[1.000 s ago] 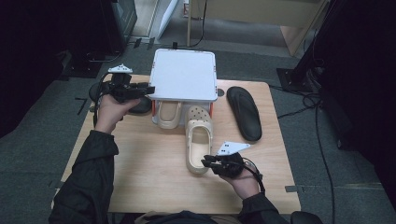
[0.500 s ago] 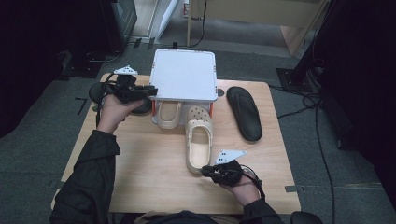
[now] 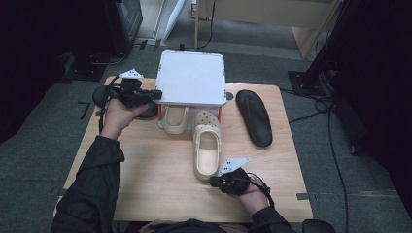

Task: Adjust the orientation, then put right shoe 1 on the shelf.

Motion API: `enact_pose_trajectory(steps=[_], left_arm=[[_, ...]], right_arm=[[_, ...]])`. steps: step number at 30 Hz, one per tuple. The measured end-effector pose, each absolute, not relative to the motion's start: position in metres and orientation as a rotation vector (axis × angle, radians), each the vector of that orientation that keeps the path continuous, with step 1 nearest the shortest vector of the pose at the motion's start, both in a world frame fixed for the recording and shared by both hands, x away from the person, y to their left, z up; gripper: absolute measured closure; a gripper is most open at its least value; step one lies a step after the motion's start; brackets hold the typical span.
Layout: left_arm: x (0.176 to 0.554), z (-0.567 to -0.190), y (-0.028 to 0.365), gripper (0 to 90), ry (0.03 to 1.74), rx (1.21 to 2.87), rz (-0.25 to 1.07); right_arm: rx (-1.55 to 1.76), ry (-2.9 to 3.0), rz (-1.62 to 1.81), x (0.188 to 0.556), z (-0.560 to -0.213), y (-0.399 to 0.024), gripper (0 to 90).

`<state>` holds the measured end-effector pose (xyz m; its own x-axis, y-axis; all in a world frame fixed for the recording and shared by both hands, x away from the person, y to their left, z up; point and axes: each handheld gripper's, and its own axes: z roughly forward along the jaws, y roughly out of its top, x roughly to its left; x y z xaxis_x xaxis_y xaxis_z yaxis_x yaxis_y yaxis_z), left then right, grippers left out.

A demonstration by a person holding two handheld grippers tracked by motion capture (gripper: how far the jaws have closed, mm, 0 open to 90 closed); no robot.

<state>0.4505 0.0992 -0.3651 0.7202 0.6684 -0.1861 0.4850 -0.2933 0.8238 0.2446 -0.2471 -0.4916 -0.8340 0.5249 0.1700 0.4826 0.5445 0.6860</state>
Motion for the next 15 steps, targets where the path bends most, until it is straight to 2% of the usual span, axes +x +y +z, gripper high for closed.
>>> enact_pose_trajectory(steps=[15], left_arm=[[0.4503, -0.3656, 0.0974, 86.5, 0.877, 1.957, 0.233]], right_arm=[[0.861, 2.706, 1.133, 0.2394, -0.4992, -0.2375, 82.9]])
